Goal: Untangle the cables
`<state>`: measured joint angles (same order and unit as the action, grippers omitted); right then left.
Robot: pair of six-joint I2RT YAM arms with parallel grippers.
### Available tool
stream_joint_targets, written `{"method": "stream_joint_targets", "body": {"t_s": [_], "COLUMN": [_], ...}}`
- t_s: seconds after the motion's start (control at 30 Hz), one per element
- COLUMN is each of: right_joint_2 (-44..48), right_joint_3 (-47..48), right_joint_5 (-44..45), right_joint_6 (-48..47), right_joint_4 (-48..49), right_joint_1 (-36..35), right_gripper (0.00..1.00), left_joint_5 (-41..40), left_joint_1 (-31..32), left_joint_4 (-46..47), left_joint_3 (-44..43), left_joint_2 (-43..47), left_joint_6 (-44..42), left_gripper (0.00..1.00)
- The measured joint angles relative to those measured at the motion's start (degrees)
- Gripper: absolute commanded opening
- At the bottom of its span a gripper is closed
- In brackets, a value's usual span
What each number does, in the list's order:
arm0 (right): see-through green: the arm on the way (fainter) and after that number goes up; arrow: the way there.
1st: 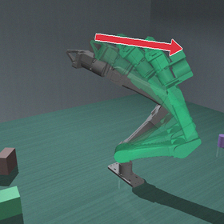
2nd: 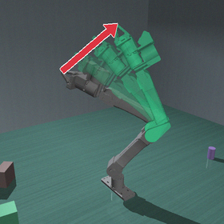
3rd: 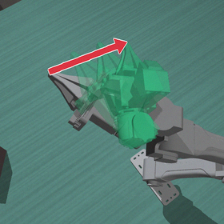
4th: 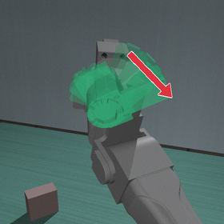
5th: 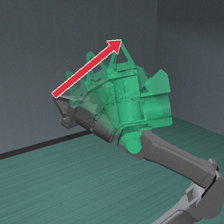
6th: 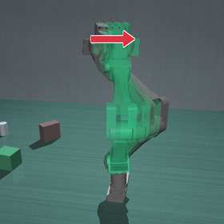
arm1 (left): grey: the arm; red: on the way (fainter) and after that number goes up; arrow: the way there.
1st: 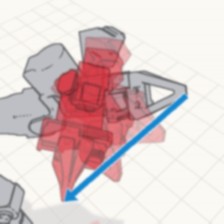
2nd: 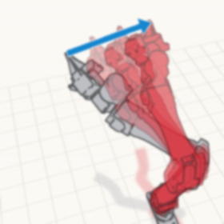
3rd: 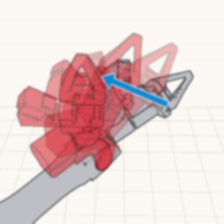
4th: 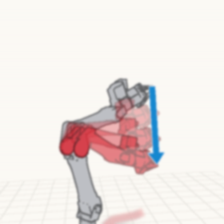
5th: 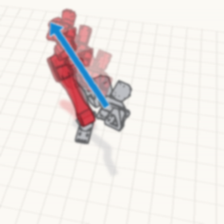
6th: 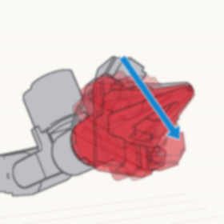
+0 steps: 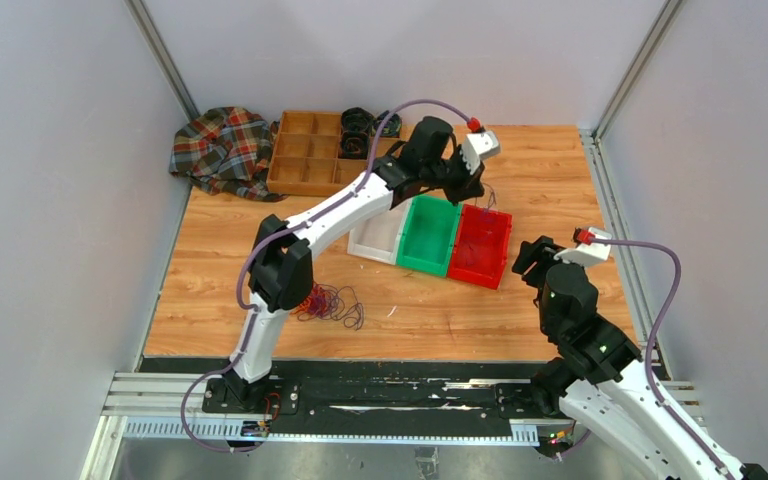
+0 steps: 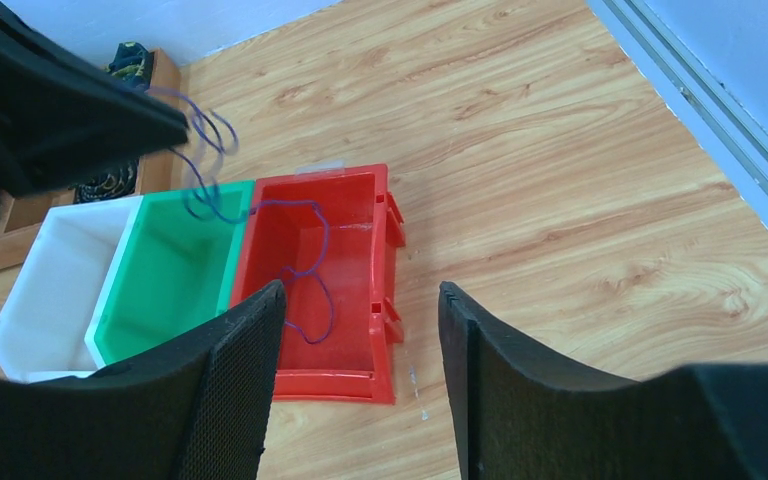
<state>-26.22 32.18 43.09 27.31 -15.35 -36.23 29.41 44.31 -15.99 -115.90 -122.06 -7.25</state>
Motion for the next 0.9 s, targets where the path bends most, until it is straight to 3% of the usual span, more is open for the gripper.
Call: {"method": "stream_joint_targets", "body": {"t_s": [0.07,0.13,0.27,0.37,0.47,0.6,0.73,0.9], "right_joint_2": [-0.17,-0.46,-0.63,-1.16,-2.67,-5.20,-8.33,-16.39], "right_joint_3": [0.09,0.44,2.01,3.10,3.96,4.81,6.38,8.59], "right_joint_5": [0.00,0.00,0.00,-0.02,-0.26,-1.18,-3.41,-9.49], "right_joint_6": [-0.37,-0.79,-1.36,-1.40,-1.42,-1.44,-1.60,-1.57], "right_joint_4": [-0.02,-0.13,-0.48,-0.66,-0.94,-1.42,-1.31,-0.13], "right_joint_1": [0.00,0.00,0.00,0.00,0.00,0.00,0.00,-1.16], "right_gripper": [0.57,0.57,0.57,0.57,0.57,0.58,0.58,0.62], "left_joint_5": [-1.70,-2.95,-4.66,-6.08,-7.21,-9.29,-10.16,-8.76], "left_joint_1": [0.39,0.83,1.66,2.34,2.78,2.78,1.88,-4.22], "left_joint_4": [-1.84,-3.34,-4.42,-4.63,-6.45,-12.44,-22.16,-30.88], "left_joint_3": [1.36,3.08,7.41,10.49,12.07,10.43,4.52,10.71], "left_joint_2": [-1.14,-1.86,-1.99,-1.81,-1.29,0.44,4.22,20.70], "left_joint_6": [-2.64,-4.07,-6.34,-8.41,-10.38,-13.14,-15.19,-18.95], "left_gripper": [0.06,0.18,0.28,0.55,0.64,0.88,1.00,0.98]}}
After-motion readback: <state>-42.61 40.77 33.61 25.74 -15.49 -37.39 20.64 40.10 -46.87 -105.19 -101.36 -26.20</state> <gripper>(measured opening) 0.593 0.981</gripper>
